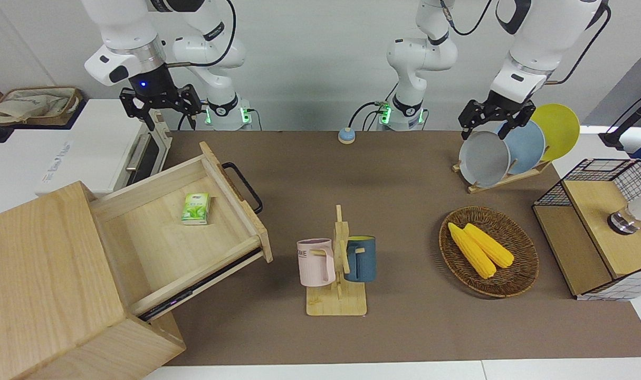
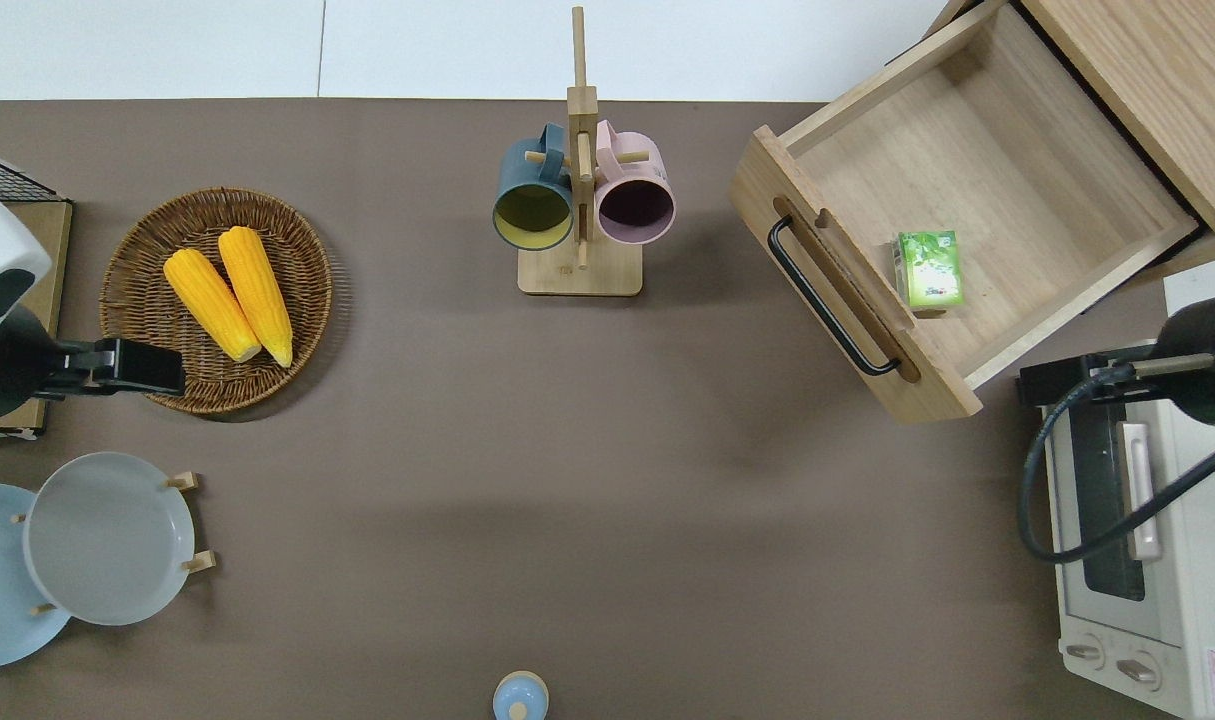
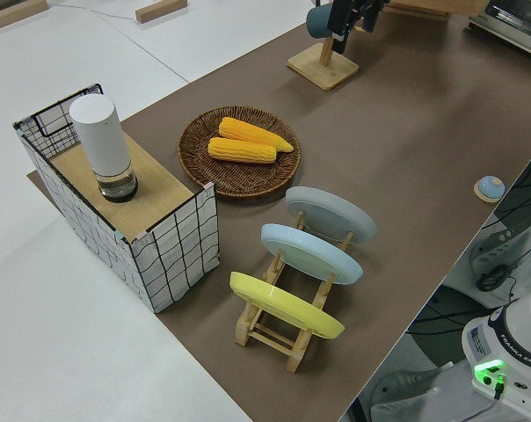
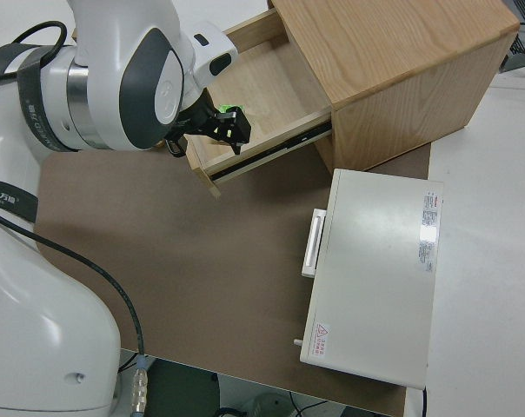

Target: Slide drawer open with right arm

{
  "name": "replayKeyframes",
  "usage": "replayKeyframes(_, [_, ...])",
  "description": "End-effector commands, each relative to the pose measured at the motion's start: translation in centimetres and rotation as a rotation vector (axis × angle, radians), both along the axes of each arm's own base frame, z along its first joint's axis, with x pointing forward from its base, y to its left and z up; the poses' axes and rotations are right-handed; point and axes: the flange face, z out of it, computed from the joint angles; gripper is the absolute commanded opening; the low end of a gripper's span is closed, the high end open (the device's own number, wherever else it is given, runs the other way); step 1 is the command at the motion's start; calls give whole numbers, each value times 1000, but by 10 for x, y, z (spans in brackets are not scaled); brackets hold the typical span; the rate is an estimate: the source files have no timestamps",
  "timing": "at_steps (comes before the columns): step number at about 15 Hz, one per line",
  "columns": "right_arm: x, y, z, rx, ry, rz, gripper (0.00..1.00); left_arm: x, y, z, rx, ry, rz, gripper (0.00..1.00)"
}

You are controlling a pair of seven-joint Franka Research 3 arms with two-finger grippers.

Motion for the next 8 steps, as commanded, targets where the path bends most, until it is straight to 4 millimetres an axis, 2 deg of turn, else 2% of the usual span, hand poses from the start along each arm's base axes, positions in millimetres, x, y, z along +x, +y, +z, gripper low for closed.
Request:
replayKeyframes(1, [0,-4,-3,-22,-11,20,990,-4,2,4,12,3,-1,998])
replayKeyframes(8, [-1,0,0,-23,-6,29,987,-4,2,4,12,2,-1,998])
